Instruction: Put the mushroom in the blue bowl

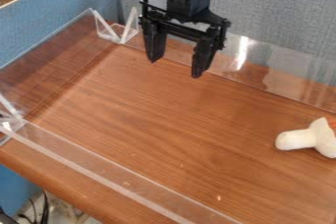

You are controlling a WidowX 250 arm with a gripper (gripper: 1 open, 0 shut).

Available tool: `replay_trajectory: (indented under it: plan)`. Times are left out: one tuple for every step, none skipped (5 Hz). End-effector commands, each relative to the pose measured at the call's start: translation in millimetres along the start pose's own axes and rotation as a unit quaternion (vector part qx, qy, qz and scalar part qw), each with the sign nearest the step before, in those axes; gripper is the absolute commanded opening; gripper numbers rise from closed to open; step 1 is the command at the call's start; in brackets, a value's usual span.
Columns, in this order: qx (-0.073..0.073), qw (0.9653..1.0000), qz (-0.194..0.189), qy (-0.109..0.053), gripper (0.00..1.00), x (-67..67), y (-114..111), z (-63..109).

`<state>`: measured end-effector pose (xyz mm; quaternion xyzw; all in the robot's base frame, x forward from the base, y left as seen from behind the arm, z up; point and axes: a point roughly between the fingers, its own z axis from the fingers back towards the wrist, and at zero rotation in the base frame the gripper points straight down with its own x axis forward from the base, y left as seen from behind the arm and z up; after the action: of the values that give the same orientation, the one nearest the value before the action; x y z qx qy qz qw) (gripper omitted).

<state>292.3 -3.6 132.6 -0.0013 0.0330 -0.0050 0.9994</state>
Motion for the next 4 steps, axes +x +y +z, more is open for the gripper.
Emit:
replay_trajectory:
  plan:
    - [-0.001, 0.9997, -0.023, 0.003, 1.0, 17.5, -20, -7.3]
    - [-0.002, 0.9975, -0.071, 0.009, 1.0, 46.0, -63, -25.1]
    - [0.003, 0.9891, -0.147, 0.003, 1.0, 77.4, -114, -34.8]
    - [0.007, 0.9793, -0.202, -0.001, 1.0, 107.8, -164, -47.2]
